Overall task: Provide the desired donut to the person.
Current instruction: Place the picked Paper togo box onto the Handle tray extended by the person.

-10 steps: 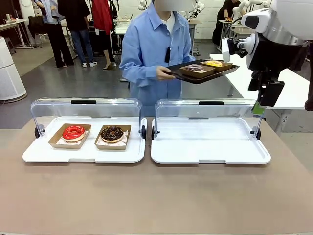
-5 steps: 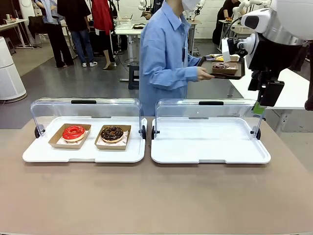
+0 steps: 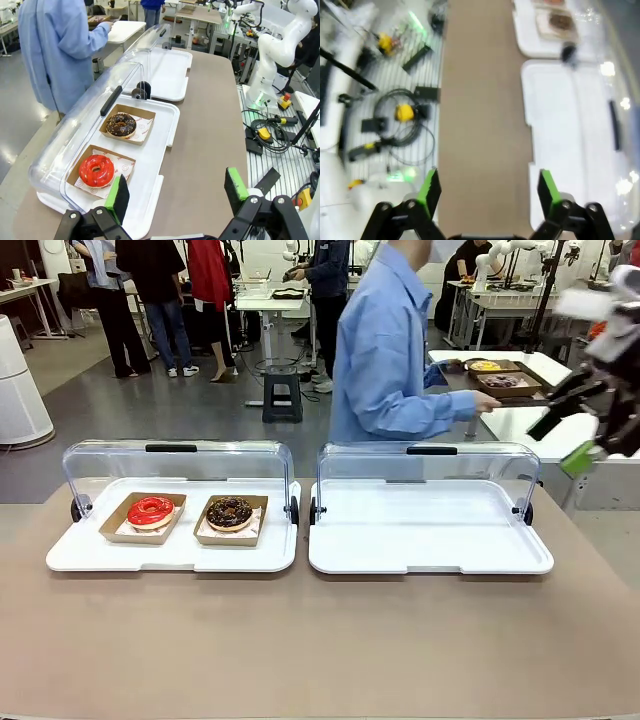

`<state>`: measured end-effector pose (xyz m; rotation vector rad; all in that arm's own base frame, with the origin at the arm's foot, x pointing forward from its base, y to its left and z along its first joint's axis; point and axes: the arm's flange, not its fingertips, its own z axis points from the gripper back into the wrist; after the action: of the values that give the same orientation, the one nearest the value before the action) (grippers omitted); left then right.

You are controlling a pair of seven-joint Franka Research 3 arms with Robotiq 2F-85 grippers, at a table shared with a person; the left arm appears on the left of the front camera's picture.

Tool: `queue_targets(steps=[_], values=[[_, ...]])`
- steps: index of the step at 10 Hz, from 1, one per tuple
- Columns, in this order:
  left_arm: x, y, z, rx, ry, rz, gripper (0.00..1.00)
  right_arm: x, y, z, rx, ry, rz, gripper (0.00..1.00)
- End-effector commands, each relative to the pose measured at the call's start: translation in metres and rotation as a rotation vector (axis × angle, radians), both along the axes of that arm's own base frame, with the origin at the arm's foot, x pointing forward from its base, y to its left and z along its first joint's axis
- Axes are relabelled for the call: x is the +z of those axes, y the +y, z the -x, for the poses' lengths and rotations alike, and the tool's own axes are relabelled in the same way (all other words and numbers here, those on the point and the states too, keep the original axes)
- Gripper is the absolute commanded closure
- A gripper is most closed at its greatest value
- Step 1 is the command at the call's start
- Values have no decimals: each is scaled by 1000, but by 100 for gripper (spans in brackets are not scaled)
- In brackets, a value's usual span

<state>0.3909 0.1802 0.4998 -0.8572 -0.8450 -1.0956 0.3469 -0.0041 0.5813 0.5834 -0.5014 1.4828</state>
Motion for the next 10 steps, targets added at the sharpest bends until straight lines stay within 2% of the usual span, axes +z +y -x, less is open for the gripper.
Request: queue_targets(steps=[1,3,4,5,7,10], values=[[0,0,1,-9,-26,14,0,-13,-38,11,42,84,-312,0],[0,0,1,-9,-26,14,0,-40,-61,18,25,-38,-470,0],[0,0,1,-9,-26,14,0,-58,-64,21,8,-112,-478,0],[0,0,1,-9,-26,14,0,-75,-61,21,-17,-109,-454,0],[0,0,1,-9,-26,14,0,-108,-58,16,-81,-51,-400,0],[0,0,1,-9,-26,14,0,-130,-58,0,-135,-15,-458,0]])
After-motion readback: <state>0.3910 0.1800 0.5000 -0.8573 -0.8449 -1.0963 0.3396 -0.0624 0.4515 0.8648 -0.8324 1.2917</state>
